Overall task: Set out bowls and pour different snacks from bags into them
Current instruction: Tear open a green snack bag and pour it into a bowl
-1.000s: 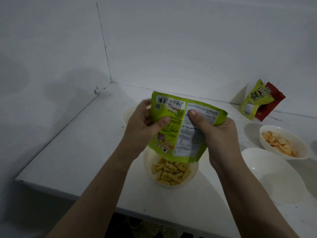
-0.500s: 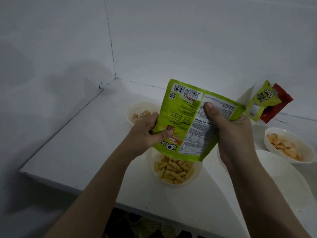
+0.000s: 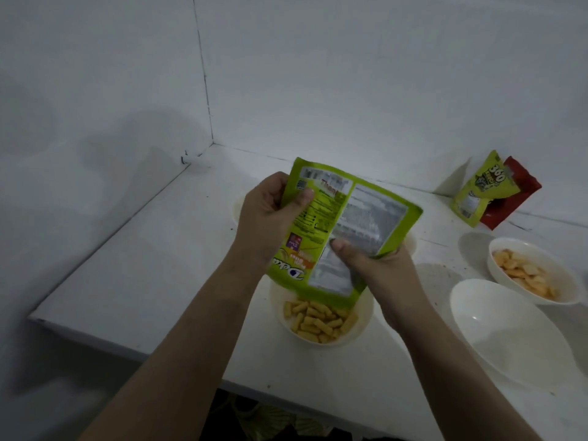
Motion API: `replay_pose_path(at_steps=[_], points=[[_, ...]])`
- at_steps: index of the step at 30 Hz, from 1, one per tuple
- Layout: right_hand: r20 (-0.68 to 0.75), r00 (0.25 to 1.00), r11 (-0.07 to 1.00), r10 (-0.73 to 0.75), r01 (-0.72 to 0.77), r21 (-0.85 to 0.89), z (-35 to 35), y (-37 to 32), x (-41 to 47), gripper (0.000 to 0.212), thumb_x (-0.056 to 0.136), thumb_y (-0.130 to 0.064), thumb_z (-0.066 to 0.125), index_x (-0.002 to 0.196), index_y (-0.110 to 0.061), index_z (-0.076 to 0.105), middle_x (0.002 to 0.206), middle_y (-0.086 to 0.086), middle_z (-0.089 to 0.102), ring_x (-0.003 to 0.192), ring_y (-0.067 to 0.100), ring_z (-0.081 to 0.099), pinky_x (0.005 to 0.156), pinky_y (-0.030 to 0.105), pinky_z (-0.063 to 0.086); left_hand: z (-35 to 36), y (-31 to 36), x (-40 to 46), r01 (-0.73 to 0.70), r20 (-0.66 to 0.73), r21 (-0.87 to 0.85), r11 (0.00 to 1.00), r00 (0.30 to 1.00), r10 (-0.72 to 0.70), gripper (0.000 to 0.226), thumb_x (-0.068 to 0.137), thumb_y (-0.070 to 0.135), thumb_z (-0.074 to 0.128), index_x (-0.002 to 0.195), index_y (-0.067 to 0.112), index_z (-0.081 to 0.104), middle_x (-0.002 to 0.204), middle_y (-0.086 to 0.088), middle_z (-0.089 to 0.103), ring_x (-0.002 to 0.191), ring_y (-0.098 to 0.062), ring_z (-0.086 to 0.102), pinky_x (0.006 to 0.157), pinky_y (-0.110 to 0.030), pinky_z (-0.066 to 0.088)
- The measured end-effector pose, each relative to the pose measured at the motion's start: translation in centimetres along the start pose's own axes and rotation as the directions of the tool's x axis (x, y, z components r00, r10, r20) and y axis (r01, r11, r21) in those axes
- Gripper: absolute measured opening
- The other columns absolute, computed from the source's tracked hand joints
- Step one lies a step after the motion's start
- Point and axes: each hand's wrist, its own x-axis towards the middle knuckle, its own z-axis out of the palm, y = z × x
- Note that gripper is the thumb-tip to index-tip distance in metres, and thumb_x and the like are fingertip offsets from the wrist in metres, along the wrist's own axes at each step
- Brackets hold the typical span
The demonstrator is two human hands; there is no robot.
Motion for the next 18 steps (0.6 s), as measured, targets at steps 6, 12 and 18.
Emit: replay_pose_path(at_steps=[6,12,18], points=[[0.105,0.993,0.988,0.057,-0.041,-0.148,0.4,1.1,-0.3,0.031,0.08,-0.016,0.081,0.097,-0.041,0.076,0.105,-0.012,0.077,0.101,0.006,0.072,0.098,0.04,0.054,-0.7,0.4,1.0,-0.025,-0.043,-0.064,0.998,0.999,0.022,0.005,0.091,0.008,0.063,0.086,0.008,0.065,0.081,-0.009,0.072,0.075,-0.025,0.069,0.068,-0.037,0.059],[0.077,0.997,0.98,0.026,-0.01,-0.199,-0.6,0.2,1.1,0.026,0.078,-0.018,0.083,0.098,-0.035,0.078,0.098,-0.012,0.078,0.094,0.007,0.073,0.091,0.039,0.057,-1.9,-0.2,1.2,0.103,0.058,-0.011,0.995,0.993,-0.102,0.033,0.082,0.024,0.066,0.114,0.018,0.058,0.099,-0.006,0.072,0.082,-0.017,0.071,0.061,-0.026,0.055],[-0.013,1.0,0.989,-0.012,0.01,-0.15,-0.8,-0.7,1.9,0.021,0.078,-0.017,0.082,0.092,-0.032,0.078,0.092,-0.01,0.079,0.089,0.01,0.075,0.086,0.04,0.059,-2.4,-1.7,0.2,0.154,0.162,0.163,0.974,0.97,-0.181,0.027,0.082,0.008,0.07,0.108,0.005,0.063,0.098,-0.003,0.076,0.088,-0.017,0.072,0.07,-0.027,0.057]])
